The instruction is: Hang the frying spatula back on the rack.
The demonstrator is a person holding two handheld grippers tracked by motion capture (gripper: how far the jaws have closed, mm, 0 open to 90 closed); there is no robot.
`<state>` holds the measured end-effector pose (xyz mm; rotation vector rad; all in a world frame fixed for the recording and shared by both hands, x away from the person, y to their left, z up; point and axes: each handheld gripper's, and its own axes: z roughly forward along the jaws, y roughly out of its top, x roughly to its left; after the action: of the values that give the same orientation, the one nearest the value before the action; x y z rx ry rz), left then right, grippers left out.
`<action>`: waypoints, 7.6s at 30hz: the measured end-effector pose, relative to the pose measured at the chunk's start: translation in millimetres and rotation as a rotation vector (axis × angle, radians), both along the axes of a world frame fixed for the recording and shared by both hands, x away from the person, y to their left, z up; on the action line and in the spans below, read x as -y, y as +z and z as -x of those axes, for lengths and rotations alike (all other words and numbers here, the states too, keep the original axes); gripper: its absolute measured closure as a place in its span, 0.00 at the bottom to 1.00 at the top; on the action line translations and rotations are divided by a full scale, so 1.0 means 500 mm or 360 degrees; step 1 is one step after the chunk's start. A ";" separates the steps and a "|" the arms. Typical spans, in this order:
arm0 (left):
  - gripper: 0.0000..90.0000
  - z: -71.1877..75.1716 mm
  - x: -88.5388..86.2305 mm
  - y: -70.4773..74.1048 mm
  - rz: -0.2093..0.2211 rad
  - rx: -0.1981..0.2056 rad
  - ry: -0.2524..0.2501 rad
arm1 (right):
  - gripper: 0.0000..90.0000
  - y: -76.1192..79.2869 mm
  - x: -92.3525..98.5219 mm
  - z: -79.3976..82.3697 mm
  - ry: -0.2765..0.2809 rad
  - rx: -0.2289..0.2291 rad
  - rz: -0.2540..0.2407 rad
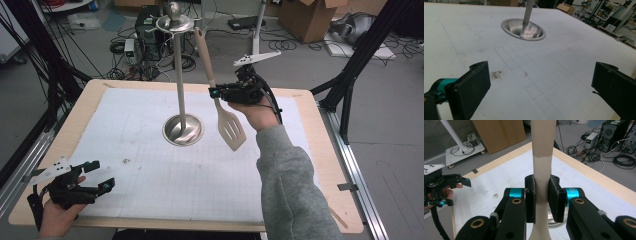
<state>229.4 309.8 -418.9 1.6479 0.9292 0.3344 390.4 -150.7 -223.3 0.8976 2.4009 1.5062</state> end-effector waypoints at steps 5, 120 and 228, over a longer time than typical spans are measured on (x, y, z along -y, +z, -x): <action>0.03 0.000 0.001 -0.001 -0.0007 -0.0006 -0.0009 | 0.86 -0.003 -0.006 -0.004 -0.0009 0.0008 0.0009; 0.03 0.009 -0.003 -0.009 -0.0020 -0.0038 0.0029 | 0.16 -0.052 -0.037 -0.013 -0.0077 0.0048 -0.0072; 0.03 -0.046 0.043 -0.009 -0.0043 0.0008 0.0004 | 0.16 -0.326 0.302 0.263 -0.0469 0.0300 -0.0186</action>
<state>252.6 288.5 -423.3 1.6698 0.9265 0.3540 259.1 -301.7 -386.4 1.0299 1.9684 1.5502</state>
